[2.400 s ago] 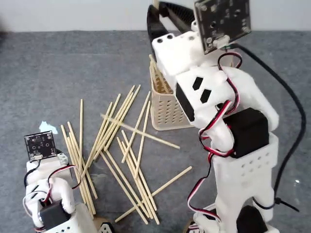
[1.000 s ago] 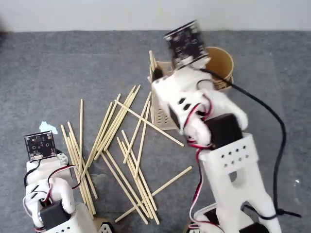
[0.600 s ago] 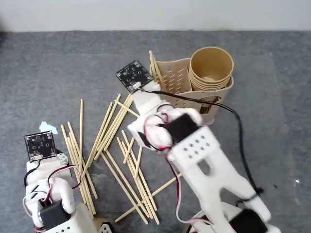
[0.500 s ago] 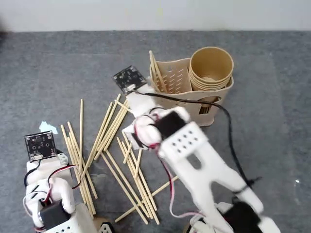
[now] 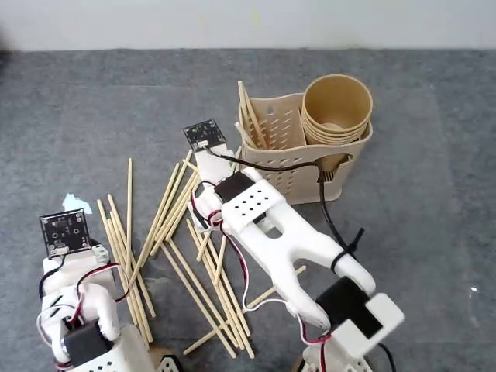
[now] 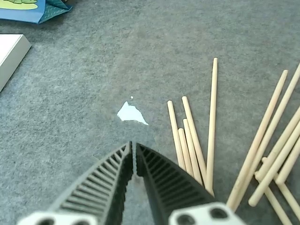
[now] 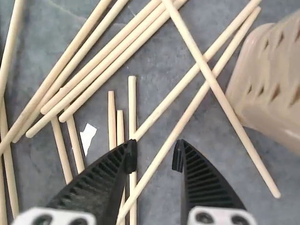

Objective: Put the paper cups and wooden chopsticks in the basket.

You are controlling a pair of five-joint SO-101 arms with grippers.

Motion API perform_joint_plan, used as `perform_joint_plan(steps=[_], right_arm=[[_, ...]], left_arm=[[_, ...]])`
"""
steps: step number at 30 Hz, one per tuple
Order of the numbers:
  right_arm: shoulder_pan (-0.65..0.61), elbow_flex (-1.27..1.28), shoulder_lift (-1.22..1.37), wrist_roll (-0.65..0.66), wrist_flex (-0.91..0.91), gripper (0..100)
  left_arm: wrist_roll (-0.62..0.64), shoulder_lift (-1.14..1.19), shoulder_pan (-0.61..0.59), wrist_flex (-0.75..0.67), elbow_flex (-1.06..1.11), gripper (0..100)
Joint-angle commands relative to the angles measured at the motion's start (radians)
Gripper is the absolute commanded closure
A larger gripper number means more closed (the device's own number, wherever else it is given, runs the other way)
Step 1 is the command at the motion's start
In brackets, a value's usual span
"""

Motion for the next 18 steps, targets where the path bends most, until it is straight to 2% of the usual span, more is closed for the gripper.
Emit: perform_joint_plan(steps=[1, 6, 18], right_arm=[[-0.004, -0.020, 0.012, -0.032, -0.031, 83.0], [-0.004, -0.110, 0.090, -0.078, 0.050, 72.8], [-0.004, -0.307, 0.282, -0.101, 0.062, 72.8]], left_arm=[[-0.008, -0.020, 0.009, -0.025, -0.004, 99], [-0.008, -0.020, 0.009, -0.025, -0.004, 99], [-0.008, -0.020, 0.009, -0.025, -0.004, 99]])
